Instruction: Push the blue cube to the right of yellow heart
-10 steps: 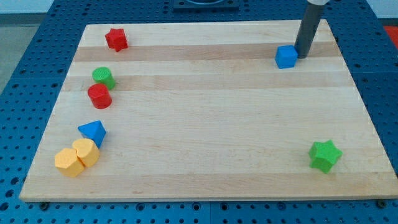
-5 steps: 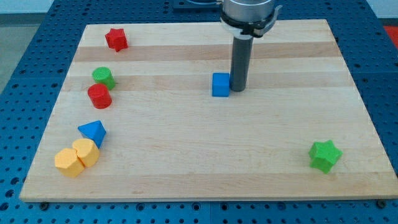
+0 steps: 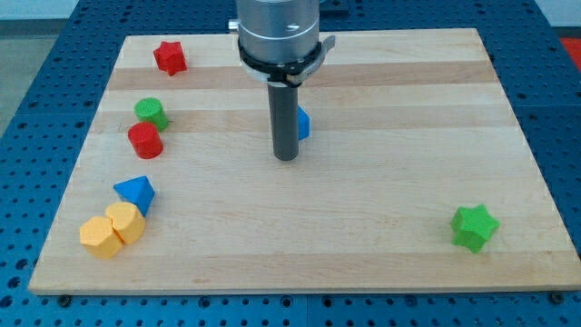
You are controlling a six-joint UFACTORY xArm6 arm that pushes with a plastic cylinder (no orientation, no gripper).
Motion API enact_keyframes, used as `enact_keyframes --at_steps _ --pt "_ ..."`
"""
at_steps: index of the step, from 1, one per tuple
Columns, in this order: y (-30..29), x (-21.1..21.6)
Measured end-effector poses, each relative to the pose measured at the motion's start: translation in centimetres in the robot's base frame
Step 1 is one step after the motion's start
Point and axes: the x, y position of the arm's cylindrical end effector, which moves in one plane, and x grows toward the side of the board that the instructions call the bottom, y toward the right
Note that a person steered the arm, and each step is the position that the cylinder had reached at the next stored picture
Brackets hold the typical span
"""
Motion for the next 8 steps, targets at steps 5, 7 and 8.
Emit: enact_keyframes --at_steps 5,7,8 --pt "3.1 -6.2" --pt "1.1 -4.8" --pt "-2.3 0.4"
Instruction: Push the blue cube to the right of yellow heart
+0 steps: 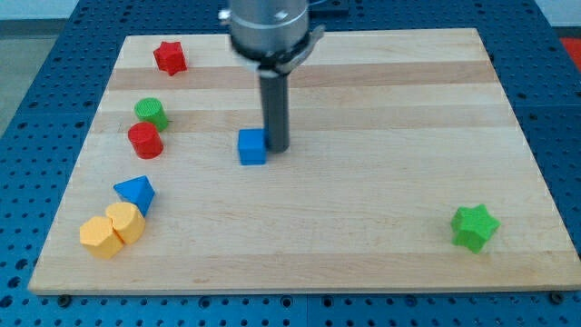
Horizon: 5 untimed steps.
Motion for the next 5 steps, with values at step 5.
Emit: enact_keyframes --at_steps 5 --pt "1.6 0.9"
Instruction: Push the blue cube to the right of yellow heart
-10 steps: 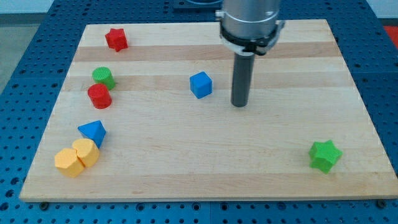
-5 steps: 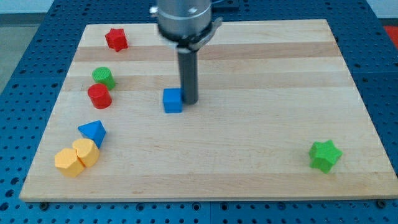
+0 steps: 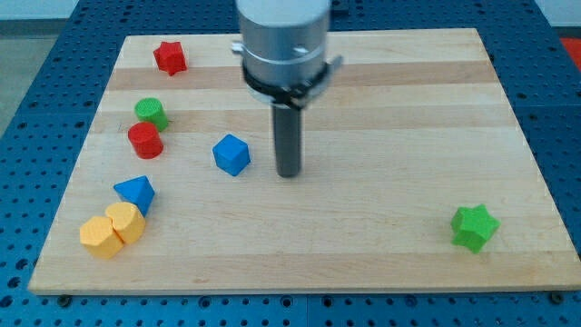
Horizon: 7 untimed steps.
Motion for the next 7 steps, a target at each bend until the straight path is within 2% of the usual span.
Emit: enact_keyframes --at_steps 3,6,7 --pt "-6.3 -2.5" --pt "-10.5 2.2" --pt "-8.7 1.9"
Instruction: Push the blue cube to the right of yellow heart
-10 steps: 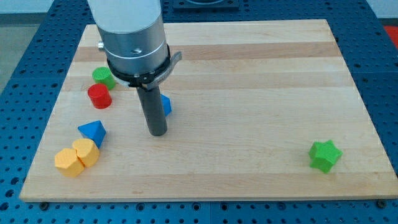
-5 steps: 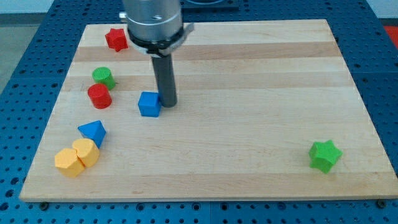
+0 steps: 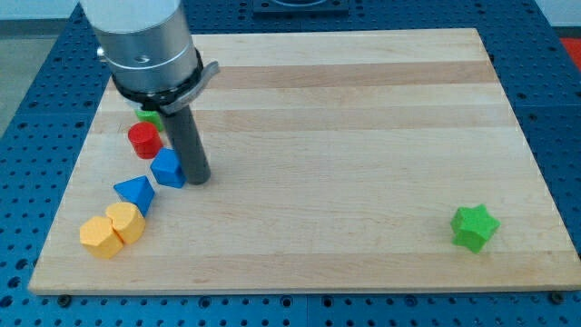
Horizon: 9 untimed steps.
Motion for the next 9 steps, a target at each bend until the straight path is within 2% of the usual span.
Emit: enact_keyframes --at_steps 1,2,4,5,7,9 --pt "3.3 -2.8" --pt "1.7 -5.1" --pt "-4.4 -5.0" --pt "-4.9 -5.0" --pt "-4.9 1.0" --pt "-4.9 3.2"
